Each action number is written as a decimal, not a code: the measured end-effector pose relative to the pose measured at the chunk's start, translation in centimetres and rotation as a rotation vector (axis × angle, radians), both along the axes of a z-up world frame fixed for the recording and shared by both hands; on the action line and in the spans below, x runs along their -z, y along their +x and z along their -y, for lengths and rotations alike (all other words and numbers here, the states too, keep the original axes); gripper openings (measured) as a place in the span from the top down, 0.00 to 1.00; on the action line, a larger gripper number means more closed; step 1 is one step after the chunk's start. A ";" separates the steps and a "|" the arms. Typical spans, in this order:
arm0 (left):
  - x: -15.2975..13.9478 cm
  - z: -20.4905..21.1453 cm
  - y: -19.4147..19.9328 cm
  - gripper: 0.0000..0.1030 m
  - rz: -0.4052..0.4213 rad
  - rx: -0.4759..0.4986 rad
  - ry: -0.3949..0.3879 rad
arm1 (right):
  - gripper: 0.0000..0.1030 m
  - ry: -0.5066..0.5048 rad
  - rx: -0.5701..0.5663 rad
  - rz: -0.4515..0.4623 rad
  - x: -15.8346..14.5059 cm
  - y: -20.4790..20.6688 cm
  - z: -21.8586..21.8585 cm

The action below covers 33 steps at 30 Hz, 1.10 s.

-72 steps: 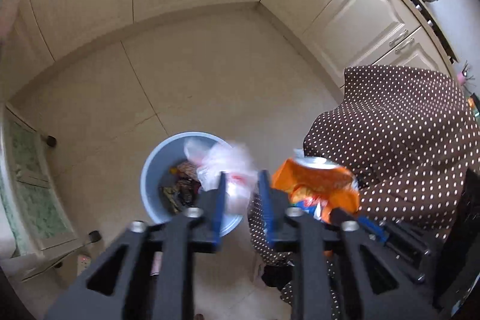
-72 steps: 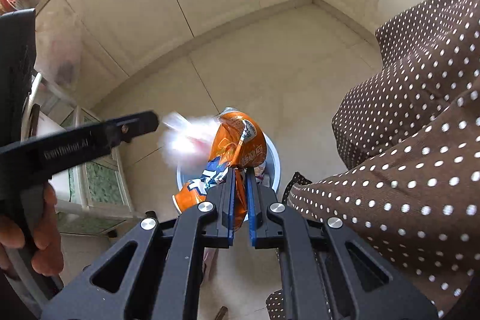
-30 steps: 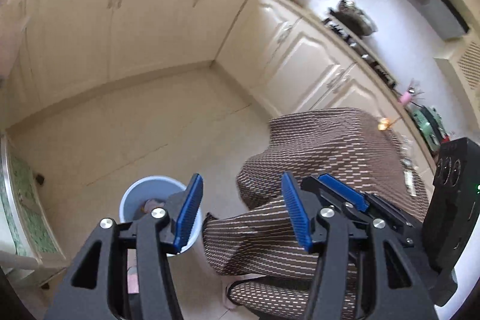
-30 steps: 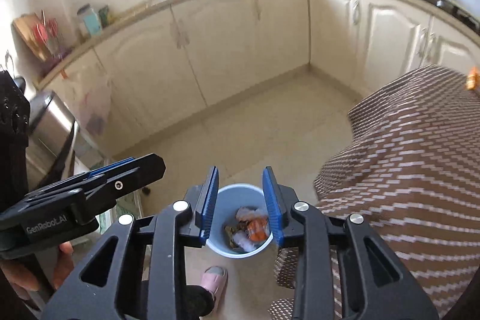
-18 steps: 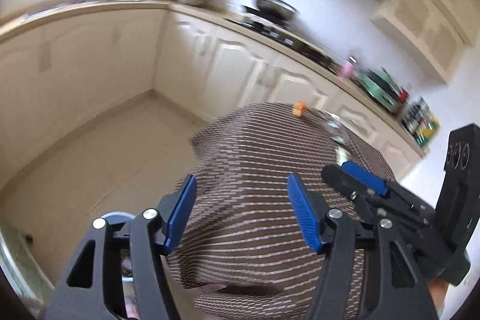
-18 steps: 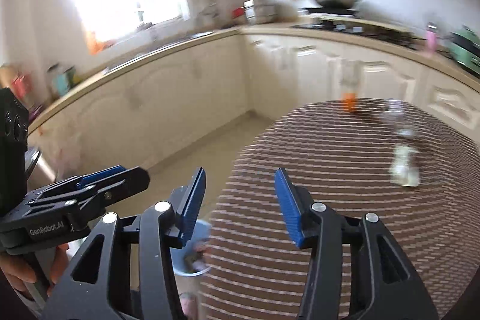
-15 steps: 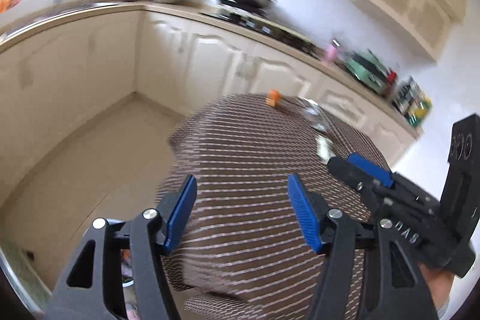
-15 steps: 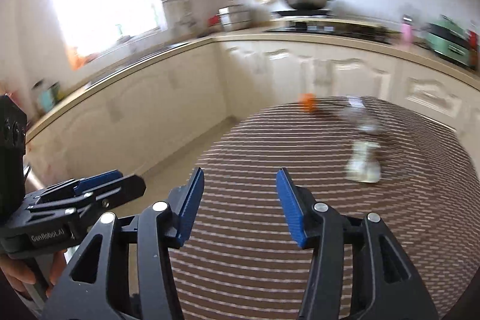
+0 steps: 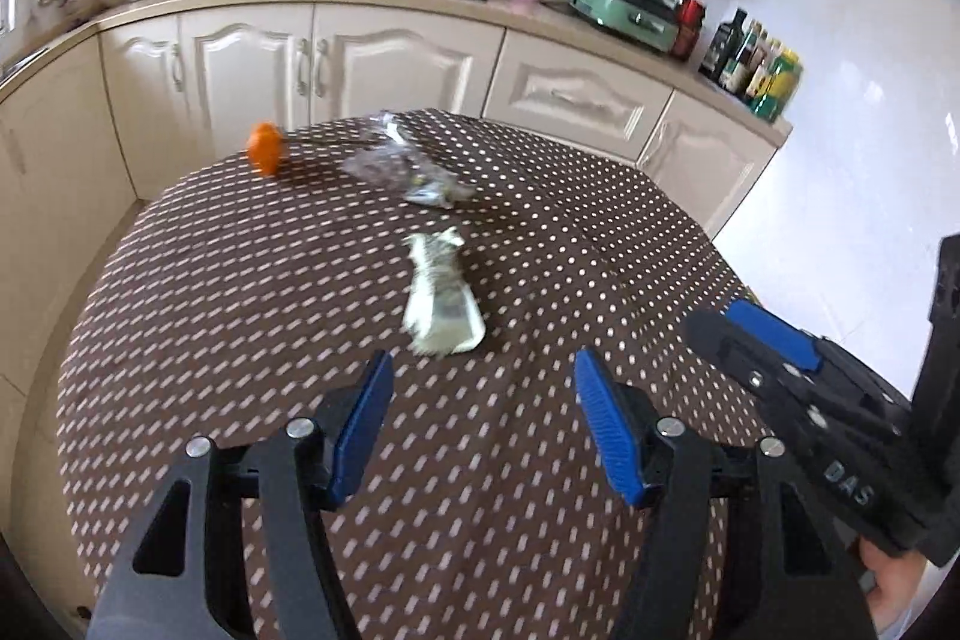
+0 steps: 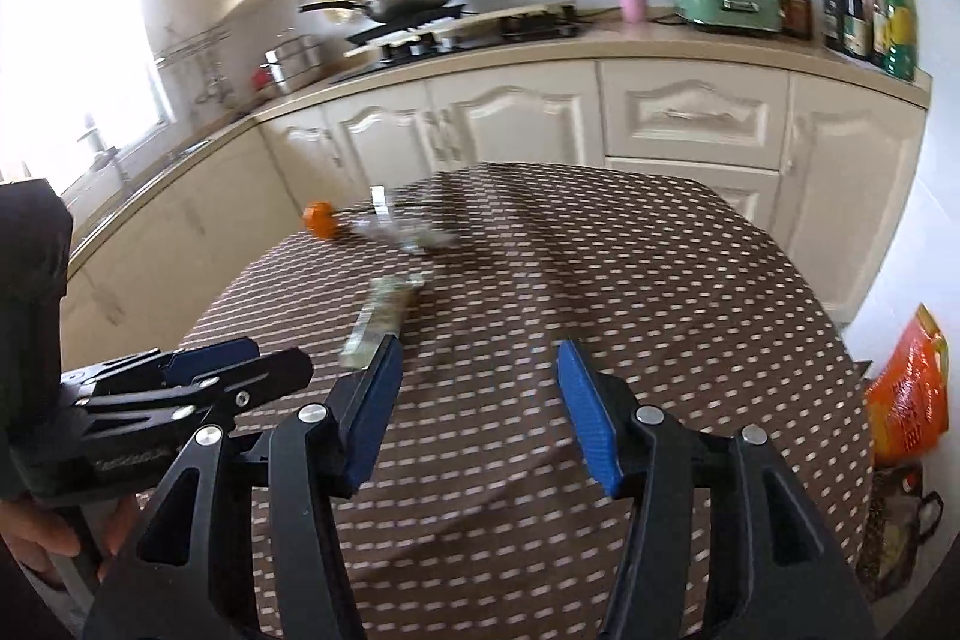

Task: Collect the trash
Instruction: 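Grasp the white snack wrapper with the left gripper while the right grasps the clear plastic bag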

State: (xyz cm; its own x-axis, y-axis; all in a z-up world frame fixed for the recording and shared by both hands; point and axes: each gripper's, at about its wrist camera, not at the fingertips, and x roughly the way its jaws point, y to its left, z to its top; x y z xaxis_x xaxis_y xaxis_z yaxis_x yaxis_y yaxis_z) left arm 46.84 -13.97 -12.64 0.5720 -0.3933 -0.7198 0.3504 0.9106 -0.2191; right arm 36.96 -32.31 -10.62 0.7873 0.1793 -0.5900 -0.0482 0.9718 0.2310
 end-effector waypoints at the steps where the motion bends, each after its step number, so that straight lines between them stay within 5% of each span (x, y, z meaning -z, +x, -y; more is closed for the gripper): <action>1: 0.4 0.7 0.9 0.40 -0.008 0.003 0.006 | 0.48 0.002 0.007 -0.008 0.2 0.5 0.4; 13: 4.3 3.2 7.6 0.41 -0.053 -0.023 0.105 | 0.47 0.018 -0.005 -0.060 1.9 4.1 0.9; 15: 5.1 3.1 8.1 0.70 -0.061 -0.028 0.134 | 0.47 0.018 -0.016 -0.064 1.9 4.7 0.6; 16: 5.2 2.9 8.1 0.76 -0.051 -0.028 0.134 | 0.46 0.016 -0.020 -0.065 2.0 4.9 0.6; 24: 3.2 -3.3 7.4 0.84 -0.023 -0.115 -0.024 | 0.45 -0.021 -0.083 -0.062 1.5 7.5 -1.8; 33: 2.2 -9.5 7.9 0.84 0.002 -0.250 -0.059 | 0.44 -0.045 -0.184 -0.064 1.3 15.0 -7.0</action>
